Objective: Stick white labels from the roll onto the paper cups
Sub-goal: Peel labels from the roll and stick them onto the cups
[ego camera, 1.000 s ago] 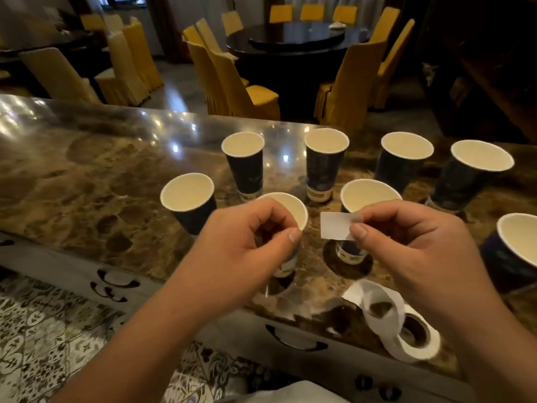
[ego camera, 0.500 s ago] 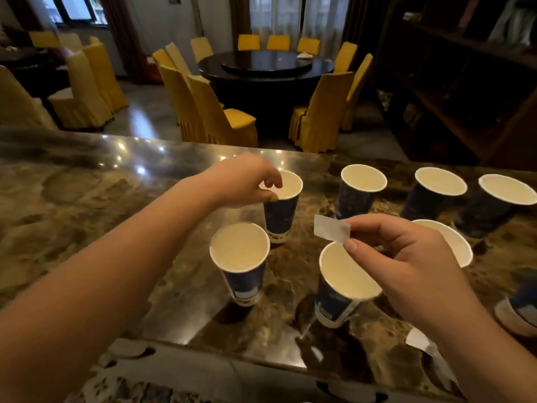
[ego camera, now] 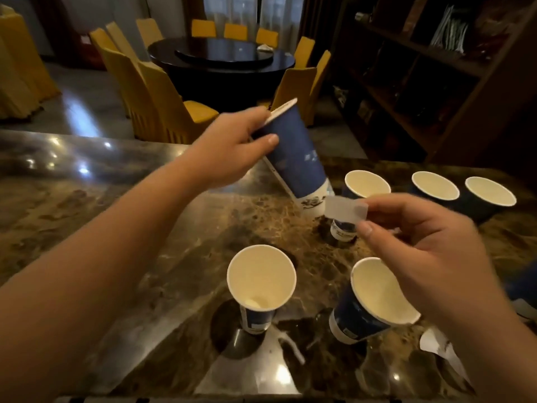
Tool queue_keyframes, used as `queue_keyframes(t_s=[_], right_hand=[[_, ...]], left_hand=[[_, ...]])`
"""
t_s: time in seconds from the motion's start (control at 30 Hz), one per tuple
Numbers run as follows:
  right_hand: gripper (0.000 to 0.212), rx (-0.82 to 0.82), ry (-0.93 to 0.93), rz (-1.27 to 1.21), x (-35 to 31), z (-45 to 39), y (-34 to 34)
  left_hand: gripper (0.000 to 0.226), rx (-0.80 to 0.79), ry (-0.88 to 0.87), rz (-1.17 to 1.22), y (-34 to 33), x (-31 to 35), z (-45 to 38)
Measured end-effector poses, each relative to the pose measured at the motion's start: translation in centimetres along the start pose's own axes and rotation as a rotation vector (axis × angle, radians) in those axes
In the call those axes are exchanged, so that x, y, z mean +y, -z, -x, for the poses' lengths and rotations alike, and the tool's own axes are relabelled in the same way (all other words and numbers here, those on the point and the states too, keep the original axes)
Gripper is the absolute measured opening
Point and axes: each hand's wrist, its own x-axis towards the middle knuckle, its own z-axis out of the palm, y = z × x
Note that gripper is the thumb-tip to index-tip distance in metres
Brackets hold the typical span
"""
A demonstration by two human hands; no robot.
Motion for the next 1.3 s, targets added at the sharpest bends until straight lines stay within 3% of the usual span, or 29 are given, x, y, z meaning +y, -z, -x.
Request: queue_keyframes(t_s=[0.07, 0.17, 0.4, 1.03, 1.3], right_hand=[[0.014, 0.034, 0.057, -0.013, -1.5, -1.2, 0.2], [0.012, 0.064, 0.101, -0.058, -3.3, -2.2, 0.2], [0.003, -0.03, 0.061, -0.077, -3.4, -2.5, -3.4], [0.007, -0.111, 0.018, -0.073, -2.9, -1.1, -5.3], [0.015, -0.102, -0.009, 0.13, -2.4, -1.1, -5.0]], left_hand=[[0.007, 0.022, -0.029, 0.08, 2.0, 2.0, 0.3], [0.024, 0.021, -0.057, 0.074, 4.5, 4.7, 1.1], [0.012, -0.024, 0.066, -0.029, 6.8, 6.0, 2.8], [0.02, 0.007, 0.236, 0.047, 5.5, 6.7, 5.2], [0.02, -0.036, 0.247, 0.084, 5.2, 7.3, 5.5]])
